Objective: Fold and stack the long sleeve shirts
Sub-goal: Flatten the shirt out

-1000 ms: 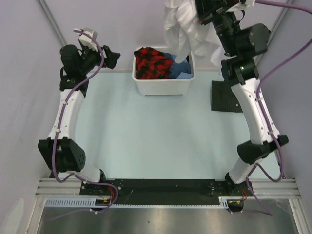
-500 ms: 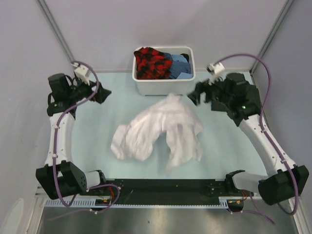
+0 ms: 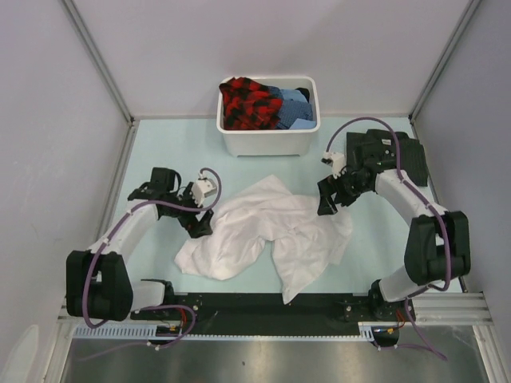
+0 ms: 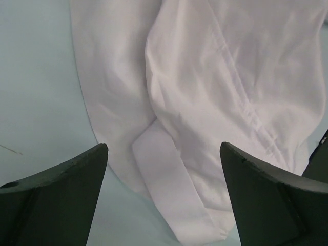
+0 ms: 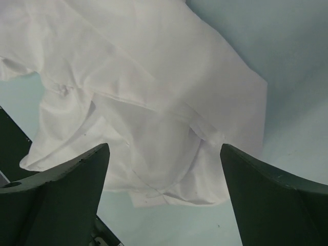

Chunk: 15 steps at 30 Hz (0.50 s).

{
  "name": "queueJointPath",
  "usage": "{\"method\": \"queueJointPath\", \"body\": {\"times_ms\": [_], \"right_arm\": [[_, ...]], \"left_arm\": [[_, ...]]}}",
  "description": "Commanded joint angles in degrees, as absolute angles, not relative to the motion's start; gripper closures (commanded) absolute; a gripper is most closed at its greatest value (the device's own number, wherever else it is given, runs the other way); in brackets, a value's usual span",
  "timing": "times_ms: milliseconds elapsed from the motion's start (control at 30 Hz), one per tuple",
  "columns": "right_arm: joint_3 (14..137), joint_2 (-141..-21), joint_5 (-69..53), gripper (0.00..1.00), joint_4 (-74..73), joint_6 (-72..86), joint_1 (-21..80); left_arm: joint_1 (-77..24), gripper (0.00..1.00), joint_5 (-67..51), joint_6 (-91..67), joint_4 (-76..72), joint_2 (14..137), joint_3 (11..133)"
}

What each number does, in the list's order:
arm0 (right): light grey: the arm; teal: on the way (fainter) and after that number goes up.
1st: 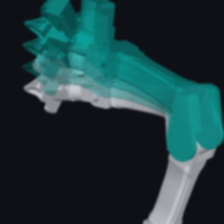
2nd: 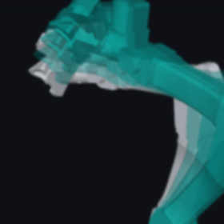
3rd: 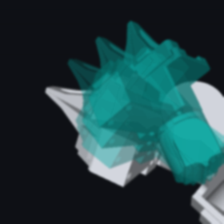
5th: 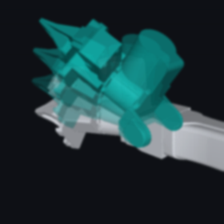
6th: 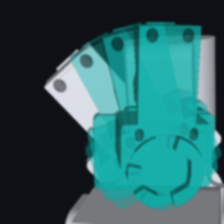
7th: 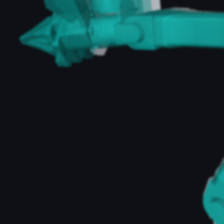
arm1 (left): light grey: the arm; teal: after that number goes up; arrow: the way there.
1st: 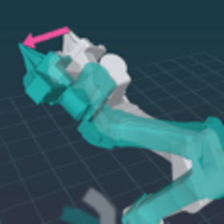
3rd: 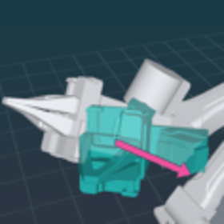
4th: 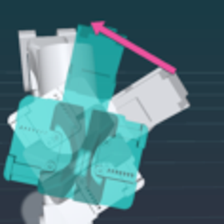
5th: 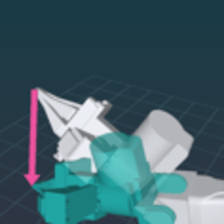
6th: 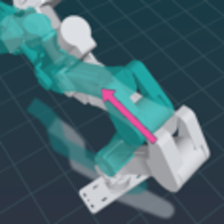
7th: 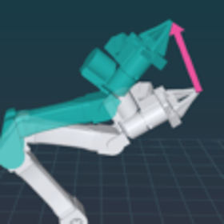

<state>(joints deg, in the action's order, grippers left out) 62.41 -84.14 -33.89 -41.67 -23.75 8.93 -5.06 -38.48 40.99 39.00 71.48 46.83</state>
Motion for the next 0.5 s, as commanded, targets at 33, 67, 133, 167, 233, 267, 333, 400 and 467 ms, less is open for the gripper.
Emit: {"method": "queueJointPath", "body": {"times_ms": [33,67,133,167,233,267,333,400,467], "right_arm": [[66.71,-89.90,-32.61,0.05,-40.79,-27.86,10.54],[67.06,-91.13,-31.39,0.05,-40.61,-28.38,11.50],[67.67,-94.20,-30.85,0.05,-40.69,-29.79,12.13],[67.59,-95.00,-29.20,0.05,-40.35,-29.88,12.74],[67.50,-96.76,-27.52,0.08,-39.20,-30.32,13.44],[67.67,-98.07,-26.99,0.10,-39.20,-30.67,13.62],[67.94,-99.22,-26.46,0.22,-39.72,-31.55,14.24],[68.03,-100.46,-25.84,0.32,-41.38,-32.43,14.94],[68.03,-100.90,-27.85,0.54,-43.23,-34.10,15.55]], "left_arm": [[-5.27,0.06,-29.19,45.62,40.60,73.83,44.83],[-5.27,0.06,-28.48,45.35,40.95,74.18,44.74],[-5.27,0.06,-26.37,44.74,41.48,74.79,44.04],[-5.27,0.06,-25.85,44.74,41.57,75.49,43.69],[-5.27,0.06,-24.35,43.77,40.87,76.90,43.33],[-5.27,0.08,-24.35,43.60,41.30,77.69,43.50],[-5.27,0.12,-25.66,43.68,42.53,80.50,44.91],[-5.27,0.26,-27.06,44.21,45.08,83.91,46.40],[-5.27,0.48,-28.65,44.30,47.18,86.56,47.72]]}}
